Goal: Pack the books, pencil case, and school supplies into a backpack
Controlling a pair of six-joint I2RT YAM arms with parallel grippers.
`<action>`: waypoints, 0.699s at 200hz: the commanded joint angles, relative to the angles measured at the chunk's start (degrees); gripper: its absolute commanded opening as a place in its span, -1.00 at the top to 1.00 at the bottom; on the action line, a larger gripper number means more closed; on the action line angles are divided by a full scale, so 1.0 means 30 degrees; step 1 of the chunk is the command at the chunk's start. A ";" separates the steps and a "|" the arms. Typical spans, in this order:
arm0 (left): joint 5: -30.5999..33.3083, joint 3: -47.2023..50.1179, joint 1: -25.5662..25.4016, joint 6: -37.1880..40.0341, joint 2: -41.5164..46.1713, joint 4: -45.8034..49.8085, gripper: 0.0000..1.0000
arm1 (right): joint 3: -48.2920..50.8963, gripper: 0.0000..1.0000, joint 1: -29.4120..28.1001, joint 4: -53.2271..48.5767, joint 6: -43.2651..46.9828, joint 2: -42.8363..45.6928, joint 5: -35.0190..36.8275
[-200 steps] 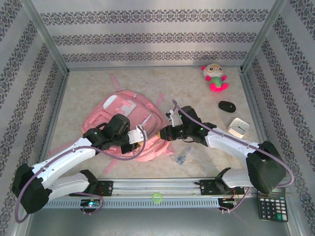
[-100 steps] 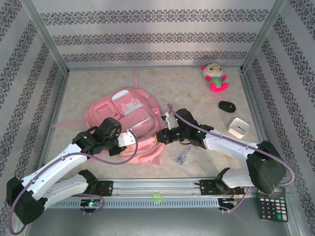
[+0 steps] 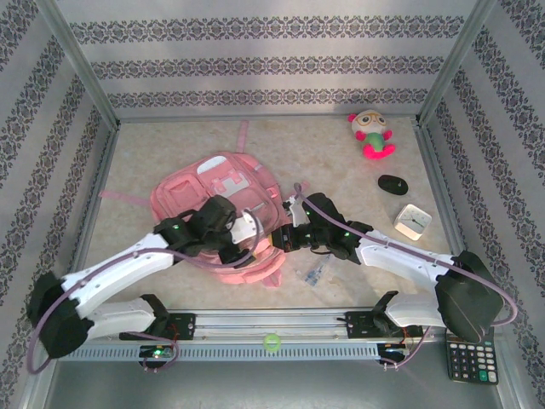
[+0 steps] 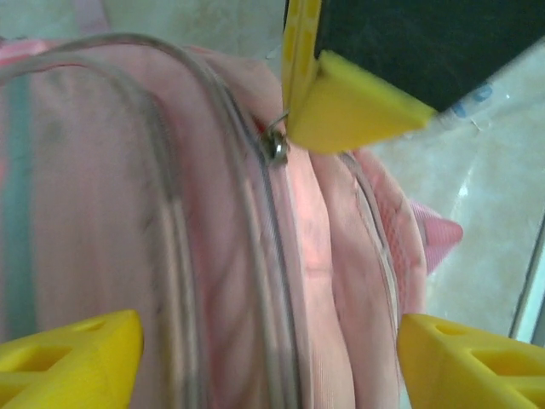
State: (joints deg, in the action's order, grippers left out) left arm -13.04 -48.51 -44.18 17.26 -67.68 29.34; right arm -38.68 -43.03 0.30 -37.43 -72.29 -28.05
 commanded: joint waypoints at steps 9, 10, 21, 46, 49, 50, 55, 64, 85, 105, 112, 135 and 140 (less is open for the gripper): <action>0.1360 0.0194 -0.0360 -0.0387 -0.1503 -0.2835 0.07 | -0.0057 1.00 -0.0147 0.0869 -0.0152 0.0875 -0.0345; 0.1388 0.0199 -0.0360 -0.0360 -0.1512 -0.2836 0.10 | -0.0057 1.00 -0.0139 0.0869 -0.0166 0.0885 -0.0346; 0.1302 0.0325 -0.0360 0.0423 -0.1335 -0.2392 0.37 | 0.0070 1.00 0.0078 0.0868 -0.0179 0.1050 -0.0361; 0.0152 0.0886 -0.0358 0.2887 0.0337 -0.0168 0.79 | 0.1060 1.00 0.2117 0.0923 -0.0214 0.1576 -0.0818; 0.0039 0.0974 -0.0360 0.3132 0.0629 0.0188 0.82 | 0.1218 1.00 0.2454 0.0967 -0.0180 0.1635 -0.0867; -0.0005 0.1014 -0.0345 0.3260 0.0711 0.0316 0.83 | 0.1269 1.00 0.2568 0.0991 -0.0151 0.1645 -0.0899; -0.0277 0.1158 -0.0331 0.3777 0.1210 0.0941 0.87 | 0.1472 1.00 0.3056 0.1070 -0.0072 0.1699 -0.0980; -0.0671 0.1393 -0.0331 0.4681 0.2078 0.2093 0.90 | 0.1661 1.00 0.4095 0.1103 0.0225 0.1621 -0.1352; -0.0658 0.1667 -0.0331 0.6390 0.3691 0.4805 0.91 | 0.1449 1.00 0.5787 0.1253 0.0969 0.0855 -0.2190; 0.0933 0.1891 -0.0279 0.7242 0.4416 0.6449 0.86 | 0.0793 1.00 0.5875 0.1370 0.1172 -0.0046 -0.2907; 0.1612 0.1939 -0.0251 0.7214 0.4527 0.6645 0.78 | 0.0638 1.00 0.5524 0.1450 0.1181 -0.0172 -0.2955; 0.1976 0.1476 -0.0215 0.6050 0.4540 0.6045 0.29 | 0.0470 1.00 0.4059 0.1425 0.0979 -0.0137 -0.2592; 0.1662 0.1300 -0.0236 0.5573 0.4463 0.5555 0.13 | 0.0492 1.00 0.3751 0.1453 0.0858 -0.0064 -0.2463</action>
State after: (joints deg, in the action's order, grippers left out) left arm -9.56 -44.07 -44.62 34.74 -55.20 37.30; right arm -35.53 -30.26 3.05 -35.40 -72.49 -42.39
